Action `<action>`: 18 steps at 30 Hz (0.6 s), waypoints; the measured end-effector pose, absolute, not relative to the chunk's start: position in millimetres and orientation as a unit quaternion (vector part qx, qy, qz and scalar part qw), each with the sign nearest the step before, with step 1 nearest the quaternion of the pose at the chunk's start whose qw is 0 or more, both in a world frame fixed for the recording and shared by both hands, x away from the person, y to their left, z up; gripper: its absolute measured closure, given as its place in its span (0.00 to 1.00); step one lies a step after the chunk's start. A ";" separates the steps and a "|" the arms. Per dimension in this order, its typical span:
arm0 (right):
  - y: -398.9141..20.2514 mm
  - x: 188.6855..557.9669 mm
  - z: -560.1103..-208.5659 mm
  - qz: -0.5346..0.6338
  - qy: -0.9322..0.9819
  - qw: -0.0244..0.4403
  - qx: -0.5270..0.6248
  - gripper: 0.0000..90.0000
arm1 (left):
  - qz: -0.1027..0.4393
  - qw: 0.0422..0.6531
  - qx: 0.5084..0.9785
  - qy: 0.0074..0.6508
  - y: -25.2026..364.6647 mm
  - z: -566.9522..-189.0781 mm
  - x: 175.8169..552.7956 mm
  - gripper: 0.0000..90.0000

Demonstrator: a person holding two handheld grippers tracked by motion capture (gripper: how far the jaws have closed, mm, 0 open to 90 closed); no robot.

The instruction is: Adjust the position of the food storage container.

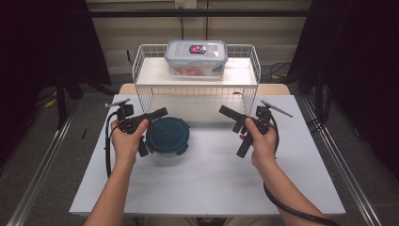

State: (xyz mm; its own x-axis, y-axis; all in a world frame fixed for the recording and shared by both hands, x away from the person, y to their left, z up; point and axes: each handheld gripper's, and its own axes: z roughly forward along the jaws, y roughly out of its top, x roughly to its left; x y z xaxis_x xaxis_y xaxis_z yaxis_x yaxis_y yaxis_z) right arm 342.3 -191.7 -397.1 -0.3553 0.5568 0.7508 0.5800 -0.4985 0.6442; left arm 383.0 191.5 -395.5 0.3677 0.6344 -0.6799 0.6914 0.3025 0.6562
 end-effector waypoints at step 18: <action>-196.6 330.2 -411.9 -0.649 -0.519 0.013 -0.556 0.25 | -0.004 0.522 0.602 0.604 216.7 -426.2 379.7 0.16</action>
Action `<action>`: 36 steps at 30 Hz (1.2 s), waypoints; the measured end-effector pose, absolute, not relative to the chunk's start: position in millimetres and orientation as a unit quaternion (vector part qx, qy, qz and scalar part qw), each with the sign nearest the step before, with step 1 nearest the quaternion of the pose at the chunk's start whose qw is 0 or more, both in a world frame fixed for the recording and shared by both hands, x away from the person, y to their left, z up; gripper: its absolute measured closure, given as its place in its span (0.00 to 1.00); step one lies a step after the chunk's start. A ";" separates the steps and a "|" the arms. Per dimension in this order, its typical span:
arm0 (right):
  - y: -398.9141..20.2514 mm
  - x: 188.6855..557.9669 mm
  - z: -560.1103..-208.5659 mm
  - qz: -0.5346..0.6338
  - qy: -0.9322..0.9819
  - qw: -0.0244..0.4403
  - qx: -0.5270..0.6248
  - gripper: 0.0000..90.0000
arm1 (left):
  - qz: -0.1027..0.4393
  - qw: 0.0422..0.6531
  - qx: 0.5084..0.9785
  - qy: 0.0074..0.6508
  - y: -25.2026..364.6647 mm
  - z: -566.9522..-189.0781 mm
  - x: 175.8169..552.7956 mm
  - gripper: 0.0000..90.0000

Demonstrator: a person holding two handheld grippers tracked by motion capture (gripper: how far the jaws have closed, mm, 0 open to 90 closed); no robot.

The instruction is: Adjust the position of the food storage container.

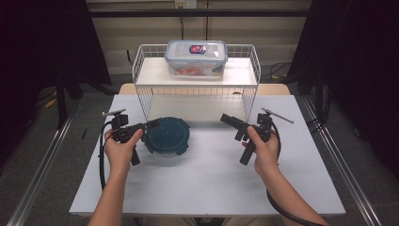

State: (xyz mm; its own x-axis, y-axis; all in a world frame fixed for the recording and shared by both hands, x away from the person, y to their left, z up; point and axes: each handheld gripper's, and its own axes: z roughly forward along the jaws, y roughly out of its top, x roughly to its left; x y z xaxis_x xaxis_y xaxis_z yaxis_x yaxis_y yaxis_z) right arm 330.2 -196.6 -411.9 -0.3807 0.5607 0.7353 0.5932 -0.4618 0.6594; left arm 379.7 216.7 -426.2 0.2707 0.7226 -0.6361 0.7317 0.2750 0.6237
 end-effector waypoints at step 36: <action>-206.8 323.1 -430.6 -0.624 -0.533 0.005 -0.572 0.25 | -0.068 0.490 0.589 0.640 235.6 -452.3 381.3 0.65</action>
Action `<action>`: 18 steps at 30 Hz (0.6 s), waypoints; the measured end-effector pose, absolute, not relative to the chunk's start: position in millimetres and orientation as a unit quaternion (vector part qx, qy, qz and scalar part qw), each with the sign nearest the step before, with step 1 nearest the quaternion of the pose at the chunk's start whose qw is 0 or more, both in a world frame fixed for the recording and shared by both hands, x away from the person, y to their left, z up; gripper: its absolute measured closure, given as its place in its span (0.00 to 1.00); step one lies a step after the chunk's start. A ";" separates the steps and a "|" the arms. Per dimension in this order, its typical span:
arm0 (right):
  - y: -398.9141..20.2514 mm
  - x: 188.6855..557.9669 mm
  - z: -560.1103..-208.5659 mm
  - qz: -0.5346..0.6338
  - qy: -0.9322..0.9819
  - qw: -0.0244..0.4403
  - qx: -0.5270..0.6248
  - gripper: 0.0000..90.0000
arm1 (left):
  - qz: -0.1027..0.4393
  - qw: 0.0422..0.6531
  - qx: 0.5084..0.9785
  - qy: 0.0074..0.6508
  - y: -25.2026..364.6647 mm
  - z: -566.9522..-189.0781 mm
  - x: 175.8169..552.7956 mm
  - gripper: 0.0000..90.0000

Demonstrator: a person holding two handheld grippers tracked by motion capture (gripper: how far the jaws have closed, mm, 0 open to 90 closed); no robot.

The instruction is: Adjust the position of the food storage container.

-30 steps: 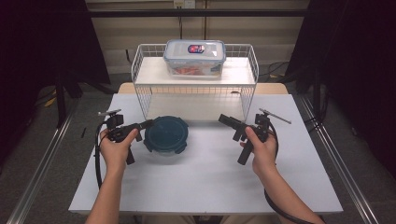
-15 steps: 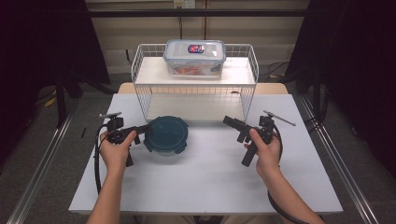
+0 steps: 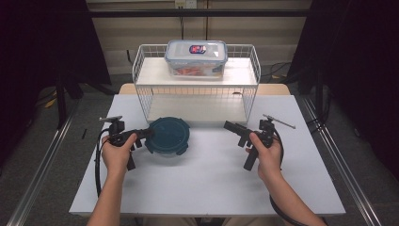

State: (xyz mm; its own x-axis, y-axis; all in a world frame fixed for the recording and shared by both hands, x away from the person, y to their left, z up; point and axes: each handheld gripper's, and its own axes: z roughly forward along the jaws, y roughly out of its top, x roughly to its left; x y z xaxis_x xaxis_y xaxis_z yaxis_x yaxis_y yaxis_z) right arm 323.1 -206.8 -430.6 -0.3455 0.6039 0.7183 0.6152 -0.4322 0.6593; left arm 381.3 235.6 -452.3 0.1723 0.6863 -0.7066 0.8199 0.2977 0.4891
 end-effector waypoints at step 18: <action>-205.0 326.5 -439.7 -0.605 -0.550 0.009 -0.575 0.25 | -0.080 0.497 0.585 0.636 228.0 -453.9 376.3 0.69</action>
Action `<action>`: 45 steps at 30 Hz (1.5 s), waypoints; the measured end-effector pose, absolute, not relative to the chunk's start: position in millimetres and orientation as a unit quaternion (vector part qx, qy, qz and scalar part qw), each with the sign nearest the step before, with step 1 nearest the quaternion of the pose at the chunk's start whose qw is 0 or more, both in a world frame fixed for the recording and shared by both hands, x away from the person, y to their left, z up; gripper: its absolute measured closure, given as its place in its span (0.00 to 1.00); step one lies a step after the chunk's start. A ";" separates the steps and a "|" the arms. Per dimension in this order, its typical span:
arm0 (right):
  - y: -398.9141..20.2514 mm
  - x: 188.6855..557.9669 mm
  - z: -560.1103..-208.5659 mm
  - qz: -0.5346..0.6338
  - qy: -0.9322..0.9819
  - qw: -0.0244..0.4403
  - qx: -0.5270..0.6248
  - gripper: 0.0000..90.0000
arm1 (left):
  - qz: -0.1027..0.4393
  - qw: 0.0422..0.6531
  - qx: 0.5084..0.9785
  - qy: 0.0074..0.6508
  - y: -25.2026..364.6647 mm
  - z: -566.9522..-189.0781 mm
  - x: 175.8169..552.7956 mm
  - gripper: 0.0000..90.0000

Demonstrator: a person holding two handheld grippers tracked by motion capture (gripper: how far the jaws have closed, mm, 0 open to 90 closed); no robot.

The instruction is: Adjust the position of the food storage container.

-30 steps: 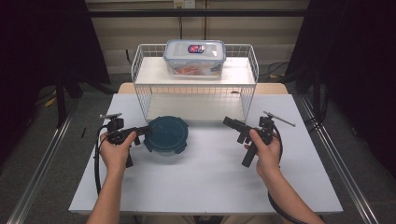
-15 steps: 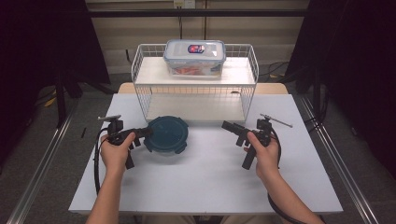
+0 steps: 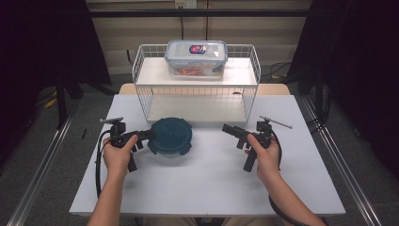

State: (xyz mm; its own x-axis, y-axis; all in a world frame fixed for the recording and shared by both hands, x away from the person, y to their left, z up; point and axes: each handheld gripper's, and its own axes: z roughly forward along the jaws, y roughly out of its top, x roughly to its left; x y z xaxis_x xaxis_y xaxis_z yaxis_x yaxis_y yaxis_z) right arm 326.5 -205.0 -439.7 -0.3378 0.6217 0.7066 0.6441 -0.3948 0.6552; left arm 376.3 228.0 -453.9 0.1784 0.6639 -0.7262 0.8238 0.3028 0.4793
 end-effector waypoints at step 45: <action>-173.5 345.7 -470.5 -0.582 -0.569 0.058 -0.578 0.43 | -0.136 0.493 0.610 0.605 175.7 -458.4 359.0 0.66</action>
